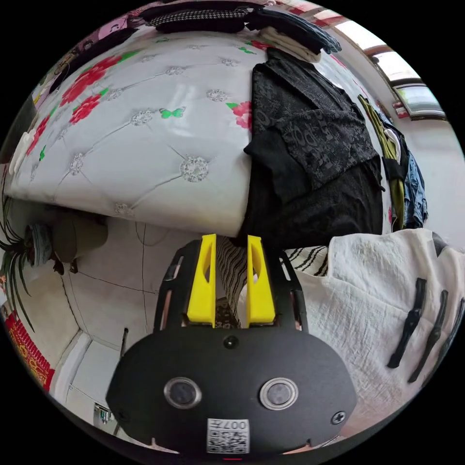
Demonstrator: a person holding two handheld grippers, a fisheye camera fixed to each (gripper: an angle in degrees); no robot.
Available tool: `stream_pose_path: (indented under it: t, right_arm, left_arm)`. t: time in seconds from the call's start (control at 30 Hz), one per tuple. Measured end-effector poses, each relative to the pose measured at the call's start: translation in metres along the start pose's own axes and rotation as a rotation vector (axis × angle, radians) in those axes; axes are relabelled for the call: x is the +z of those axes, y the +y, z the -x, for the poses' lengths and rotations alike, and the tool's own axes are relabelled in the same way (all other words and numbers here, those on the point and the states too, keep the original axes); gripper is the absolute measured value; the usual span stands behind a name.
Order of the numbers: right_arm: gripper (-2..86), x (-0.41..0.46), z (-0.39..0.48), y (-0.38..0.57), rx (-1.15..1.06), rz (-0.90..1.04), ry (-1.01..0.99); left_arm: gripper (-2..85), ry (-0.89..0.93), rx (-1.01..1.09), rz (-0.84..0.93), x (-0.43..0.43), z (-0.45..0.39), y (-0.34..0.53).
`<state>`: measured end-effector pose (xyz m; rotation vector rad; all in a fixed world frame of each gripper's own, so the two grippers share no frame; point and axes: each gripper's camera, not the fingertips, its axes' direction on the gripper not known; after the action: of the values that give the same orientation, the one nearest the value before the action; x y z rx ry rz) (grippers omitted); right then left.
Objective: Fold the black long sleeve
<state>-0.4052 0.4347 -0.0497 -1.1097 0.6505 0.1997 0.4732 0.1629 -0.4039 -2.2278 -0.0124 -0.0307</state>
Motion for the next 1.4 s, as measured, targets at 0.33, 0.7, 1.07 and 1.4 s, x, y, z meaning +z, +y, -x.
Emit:
stream_pose_path:
  t: [0.33,0.7,1.07,1.4]
  right_arm:
    - [0.5,0.044,0.079,0.008,-0.255,0.123,0.351]
    - [0.3,-0.086,-0.021,-0.072,0.029,-0.265,-0.353]
    - [2.8,-0.068,-0.022,-0.118,0.136,-0.276,-0.175]
    - [0.5,-0.022,-0.010,-0.139,0.059,-0.095,-0.086]
  left_arm:
    - [-0.4,-0.235,0.263,0.137,0.008,-0.043,-0.016]
    - [-0.1,0.507,-0.011,-0.273,-0.099,0.066,-0.072]
    - [9.2,0.363,-0.090,-0.223,-0.083,0.072,-0.099]
    - [2.8,0.152,0.076,0.017,-0.076,0.049,-0.137]
